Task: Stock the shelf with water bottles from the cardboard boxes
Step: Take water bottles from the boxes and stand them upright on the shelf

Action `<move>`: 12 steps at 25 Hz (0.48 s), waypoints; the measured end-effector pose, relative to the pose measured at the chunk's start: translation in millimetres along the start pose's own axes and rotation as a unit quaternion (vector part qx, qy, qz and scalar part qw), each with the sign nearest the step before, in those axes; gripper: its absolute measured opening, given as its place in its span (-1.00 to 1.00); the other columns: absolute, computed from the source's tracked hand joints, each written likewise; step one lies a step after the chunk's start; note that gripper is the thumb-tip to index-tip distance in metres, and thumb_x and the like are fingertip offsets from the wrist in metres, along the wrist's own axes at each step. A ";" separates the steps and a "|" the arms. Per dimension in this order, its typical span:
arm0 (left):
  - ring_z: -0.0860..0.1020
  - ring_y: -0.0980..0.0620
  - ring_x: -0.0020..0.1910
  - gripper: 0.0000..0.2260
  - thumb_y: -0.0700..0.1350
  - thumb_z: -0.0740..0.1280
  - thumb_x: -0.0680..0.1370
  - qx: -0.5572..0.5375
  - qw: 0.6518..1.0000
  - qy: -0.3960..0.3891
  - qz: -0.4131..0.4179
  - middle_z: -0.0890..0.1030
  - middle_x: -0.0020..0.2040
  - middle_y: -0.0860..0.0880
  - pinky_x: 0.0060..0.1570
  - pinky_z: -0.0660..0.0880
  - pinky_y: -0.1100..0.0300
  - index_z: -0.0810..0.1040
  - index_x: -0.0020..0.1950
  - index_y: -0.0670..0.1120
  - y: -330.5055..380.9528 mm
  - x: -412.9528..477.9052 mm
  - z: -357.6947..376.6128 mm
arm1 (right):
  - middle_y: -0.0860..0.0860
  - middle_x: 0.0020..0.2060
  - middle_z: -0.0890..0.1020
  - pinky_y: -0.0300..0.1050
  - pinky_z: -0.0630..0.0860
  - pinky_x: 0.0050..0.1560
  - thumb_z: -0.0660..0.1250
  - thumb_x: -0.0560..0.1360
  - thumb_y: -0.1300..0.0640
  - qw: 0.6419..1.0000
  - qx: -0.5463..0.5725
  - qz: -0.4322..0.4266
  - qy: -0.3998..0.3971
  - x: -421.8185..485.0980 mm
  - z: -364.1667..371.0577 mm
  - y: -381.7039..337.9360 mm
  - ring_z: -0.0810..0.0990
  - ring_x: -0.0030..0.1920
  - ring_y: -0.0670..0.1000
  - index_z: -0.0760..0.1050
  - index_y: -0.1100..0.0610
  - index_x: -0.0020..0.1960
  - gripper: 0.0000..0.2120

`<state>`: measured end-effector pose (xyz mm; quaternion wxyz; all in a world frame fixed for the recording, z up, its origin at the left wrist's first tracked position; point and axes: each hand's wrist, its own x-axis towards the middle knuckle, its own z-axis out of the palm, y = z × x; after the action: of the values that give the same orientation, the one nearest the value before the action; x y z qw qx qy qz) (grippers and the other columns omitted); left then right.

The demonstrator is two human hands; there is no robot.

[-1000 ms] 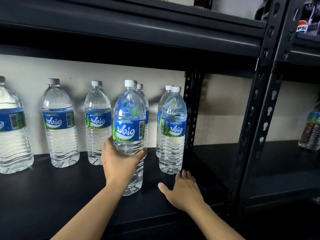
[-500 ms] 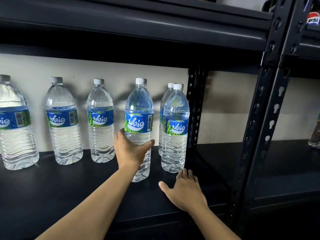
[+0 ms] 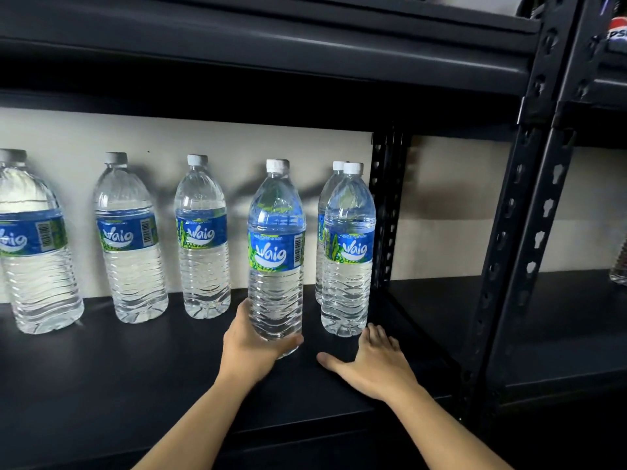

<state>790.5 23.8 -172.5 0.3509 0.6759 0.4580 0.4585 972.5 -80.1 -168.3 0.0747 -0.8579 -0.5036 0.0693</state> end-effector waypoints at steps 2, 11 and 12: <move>0.62 0.10 0.05 -0.23 0.11 0.66 0.12 -0.006 1.000 -0.009 -0.025 0.64 0.05 0.12 0.13 0.57 0.09 0.41 0.25 0.13 -3.2 1.5 1.0 | 0.12 0.60 -0.13 0.04 -0.14 0.57 -0.06 0.31 -0.63 1.000 0.000 0.002 0.010 -0.2 1.4 -1.2 -0.17 0.59 0.06 -0.19 0.26 0.59 0.21; 0.53 0.00 0.20 -0.25 0.13 0.63 0.21 0.040 0.998 -0.013 -0.037 0.56 0.17 0.01 0.20 0.47 0.10 0.39 0.28 -0.01 -0.5 16.3 10.8 | 0.13 0.60 -0.07 0.02 -0.12 0.57 -0.02 0.35 -0.60 0.999 0.012 0.004 0.029 -2.5 1.5 -3.7 -0.13 0.59 0.06 -0.14 0.26 0.59 0.17; 0.49 0.00 0.25 -0.22 0.15 0.63 0.20 0.049 0.998 -0.008 -0.032 0.52 0.19 0.00 0.25 0.45 0.08 0.39 0.30 -0.03 -1.1 18.7 12.2 | 0.13 0.60 -0.07 0.01 -0.11 0.57 -0.01 0.36 -0.59 0.999 0.015 0.004 0.032 -2.5 1.4 -3.6 -0.13 0.59 0.06 -0.12 0.26 0.59 0.16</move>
<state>804.6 41.2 -171.9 0.3354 0.6813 0.4982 0.4184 967.9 -80.5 -168.9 0.1036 -0.8606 -0.4961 0.0495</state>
